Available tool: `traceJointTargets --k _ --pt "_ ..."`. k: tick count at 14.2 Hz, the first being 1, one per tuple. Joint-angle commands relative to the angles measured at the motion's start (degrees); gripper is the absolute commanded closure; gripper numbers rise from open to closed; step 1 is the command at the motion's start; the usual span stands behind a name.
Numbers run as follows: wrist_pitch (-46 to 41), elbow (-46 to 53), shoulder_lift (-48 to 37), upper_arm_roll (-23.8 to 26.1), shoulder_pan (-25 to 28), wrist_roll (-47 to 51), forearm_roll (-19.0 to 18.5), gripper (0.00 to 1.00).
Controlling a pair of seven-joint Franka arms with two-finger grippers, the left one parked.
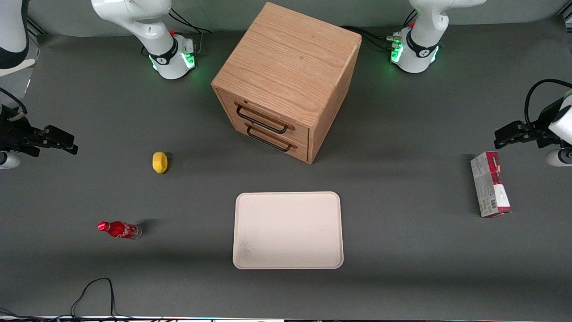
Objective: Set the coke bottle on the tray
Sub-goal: 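Move the right gripper, open, above the red Coca-Cola bottle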
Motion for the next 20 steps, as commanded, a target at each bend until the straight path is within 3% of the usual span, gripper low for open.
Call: traceJointTargets --k 1,5,12,14,20 --pt "-0.93 0.06 -0.46 -0.50 0.83 1.41 -0.86 0.00" --pt "-0.93 2.59 1.72 -0.50 0.13 1.41 -0.69 0.00" --pt "-1.45 29.54 26.30 -0.33 -5.76 -2.28 -0.07 0.00" --pt "-2.94 35.02 31.16 -0.15 -6.54 -2.37 2.81 0.00" --pt "-2.51 32.68 33.37 0.81 -5.76 -6.04 3.18 0.00"
